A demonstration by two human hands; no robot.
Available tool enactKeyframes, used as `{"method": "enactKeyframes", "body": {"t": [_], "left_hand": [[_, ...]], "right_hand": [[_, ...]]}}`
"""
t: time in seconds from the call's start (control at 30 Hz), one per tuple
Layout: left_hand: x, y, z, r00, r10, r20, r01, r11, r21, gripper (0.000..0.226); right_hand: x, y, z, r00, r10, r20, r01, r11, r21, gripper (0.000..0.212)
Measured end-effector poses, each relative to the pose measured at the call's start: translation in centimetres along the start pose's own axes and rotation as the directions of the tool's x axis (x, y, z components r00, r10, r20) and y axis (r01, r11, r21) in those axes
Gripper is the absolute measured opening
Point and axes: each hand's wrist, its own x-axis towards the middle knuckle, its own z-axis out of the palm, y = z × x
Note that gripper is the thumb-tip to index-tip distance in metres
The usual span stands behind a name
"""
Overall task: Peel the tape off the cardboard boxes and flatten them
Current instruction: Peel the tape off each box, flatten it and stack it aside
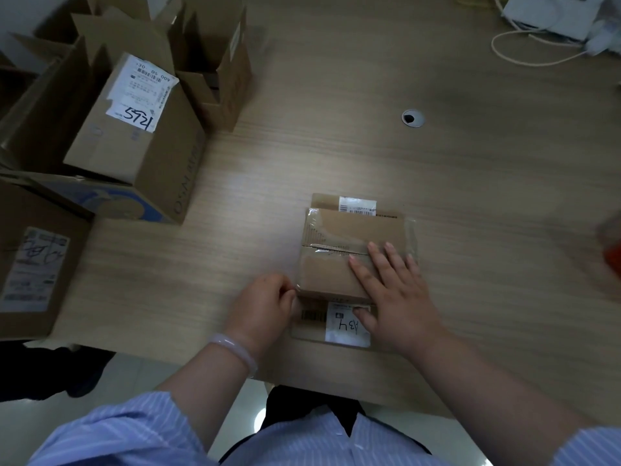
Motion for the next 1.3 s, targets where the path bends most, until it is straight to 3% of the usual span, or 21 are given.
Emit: {"method": "enactKeyframes", "body": {"t": [0.13,0.33,0.57,0.83,1.3], "left_hand": [[-1.1,0.9,0.6,0.972,-0.234,0.026,0.231,0.924,-0.304,0.019],[-1.3,1.9,0.9,0.933,-0.356,-0.039,0.323,0.884,-0.338,0.021],[-1.1,2.4,2.1,0.874,-0.484,0.042,0.423,0.714,-0.558,0.015],[-0.9,2.9,1.7,0.868,-0.497,-0.004,0.41,0.72,-0.561,0.017],[-1.9,2.2,1.3,0.912,-0.384,-0.145,0.329,0.894,-0.303,0.021]], "right_hand": [[0.0,0.0,0.1,1.0,0.002,0.005,-0.002,1.0,-0.014,0.091],[0.0,0.0,0.0,1.0,0.005,0.005,-0.005,1.0,-0.025,0.087],[0.1,0.0,0.1,1.0,0.003,-0.013,-0.003,1.0,-0.018,0.088],[0.1,0.0,0.1,1.0,0.002,0.002,-0.002,1.0,-0.014,0.089],[0.1,0.1,0.1,1.0,-0.003,0.012,0.003,1.0,-0.013,0.09]]}}
